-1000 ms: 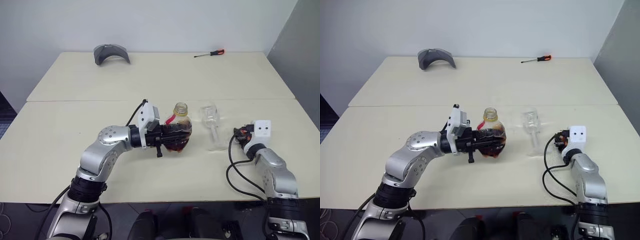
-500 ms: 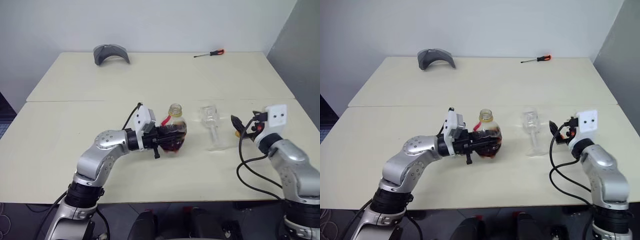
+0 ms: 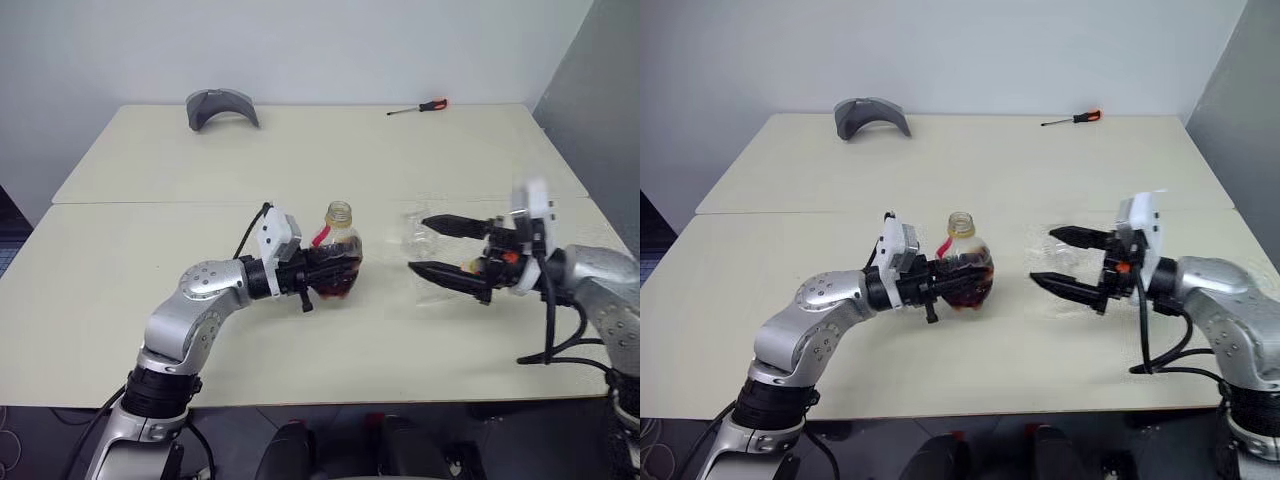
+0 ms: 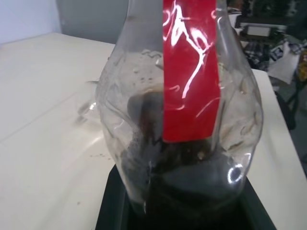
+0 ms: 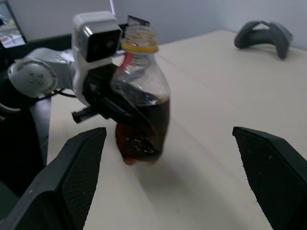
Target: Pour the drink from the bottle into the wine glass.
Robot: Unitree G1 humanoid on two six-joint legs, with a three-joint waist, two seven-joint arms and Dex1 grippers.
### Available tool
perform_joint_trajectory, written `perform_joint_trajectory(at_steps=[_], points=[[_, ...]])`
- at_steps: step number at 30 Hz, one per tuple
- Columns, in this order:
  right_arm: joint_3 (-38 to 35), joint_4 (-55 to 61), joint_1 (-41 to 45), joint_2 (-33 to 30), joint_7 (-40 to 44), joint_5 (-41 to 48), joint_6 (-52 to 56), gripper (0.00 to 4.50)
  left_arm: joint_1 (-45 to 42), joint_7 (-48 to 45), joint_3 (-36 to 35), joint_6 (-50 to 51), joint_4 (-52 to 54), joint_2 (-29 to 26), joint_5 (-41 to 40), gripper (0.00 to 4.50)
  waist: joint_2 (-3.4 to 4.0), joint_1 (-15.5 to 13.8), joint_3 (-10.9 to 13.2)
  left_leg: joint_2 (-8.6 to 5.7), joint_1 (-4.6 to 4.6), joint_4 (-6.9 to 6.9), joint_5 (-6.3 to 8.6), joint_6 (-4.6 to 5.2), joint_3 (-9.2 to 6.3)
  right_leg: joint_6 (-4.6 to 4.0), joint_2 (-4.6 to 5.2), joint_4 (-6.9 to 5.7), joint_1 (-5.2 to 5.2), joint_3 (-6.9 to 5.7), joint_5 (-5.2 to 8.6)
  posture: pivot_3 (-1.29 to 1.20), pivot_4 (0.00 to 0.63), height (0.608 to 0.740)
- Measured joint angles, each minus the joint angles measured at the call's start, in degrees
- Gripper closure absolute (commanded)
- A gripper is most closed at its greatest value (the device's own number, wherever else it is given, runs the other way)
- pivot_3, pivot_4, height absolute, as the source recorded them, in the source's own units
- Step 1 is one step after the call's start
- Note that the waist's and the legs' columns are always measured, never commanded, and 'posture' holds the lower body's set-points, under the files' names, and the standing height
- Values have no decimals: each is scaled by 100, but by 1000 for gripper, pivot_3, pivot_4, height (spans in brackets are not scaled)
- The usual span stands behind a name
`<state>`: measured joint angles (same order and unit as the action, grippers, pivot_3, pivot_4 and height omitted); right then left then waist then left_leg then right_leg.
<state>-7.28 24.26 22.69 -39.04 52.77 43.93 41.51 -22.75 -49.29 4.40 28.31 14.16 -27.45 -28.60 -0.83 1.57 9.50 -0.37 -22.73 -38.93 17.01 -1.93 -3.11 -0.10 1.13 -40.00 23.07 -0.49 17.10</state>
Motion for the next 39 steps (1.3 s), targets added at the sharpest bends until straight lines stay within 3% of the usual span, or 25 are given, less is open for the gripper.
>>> perform_joint_trajectory(at_steps=[14,23,39], points=[[1019,-302,741,1667,-1081,-671,-516,0,-524,2185,-1200,-995,-2055,337,995,3761,-1,-5,-1,-3,-8,-2,-8,-15,-3,0,8,0,11,-4,-1,0,150,740],[1096,-303,746,1792,-1220,-733,-546,0,-789,3155,-1810,-1870,-3251,526,1313,3761,-8,-15,-4,-6,-10,-5,-8,-14,-5,1,12,-1,11,-7,-2,0,150,740],[1091,-467,842,1949,-1334,-907,-634,0,-912,3520,-2112,-3034,-4641,647,1421,3761,-16,-6,-9,-5,-8,-3,-8,-15,-5,1,12,-4,13,-9,-2,0,150,740]])
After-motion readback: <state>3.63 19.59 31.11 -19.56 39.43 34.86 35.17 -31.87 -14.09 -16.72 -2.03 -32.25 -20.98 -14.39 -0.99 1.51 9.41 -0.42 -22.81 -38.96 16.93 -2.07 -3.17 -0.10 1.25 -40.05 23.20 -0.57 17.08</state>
